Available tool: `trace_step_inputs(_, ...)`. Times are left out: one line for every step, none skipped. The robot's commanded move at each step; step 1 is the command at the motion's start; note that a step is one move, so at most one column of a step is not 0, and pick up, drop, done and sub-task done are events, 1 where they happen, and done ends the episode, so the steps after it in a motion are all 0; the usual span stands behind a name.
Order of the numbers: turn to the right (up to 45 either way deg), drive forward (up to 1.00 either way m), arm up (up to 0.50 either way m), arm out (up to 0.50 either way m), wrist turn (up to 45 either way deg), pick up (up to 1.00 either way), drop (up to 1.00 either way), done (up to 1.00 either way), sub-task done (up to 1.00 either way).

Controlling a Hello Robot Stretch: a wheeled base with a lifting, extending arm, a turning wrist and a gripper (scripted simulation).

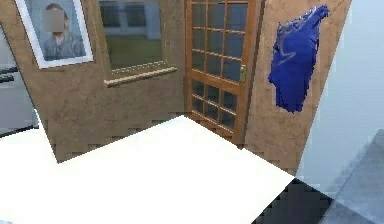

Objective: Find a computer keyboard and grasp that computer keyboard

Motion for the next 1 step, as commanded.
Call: trace_step_inputs(0.0, 0.0, 0.34, 0.0, 0.0, 0.0, 0.0, 0.0, 0.0)
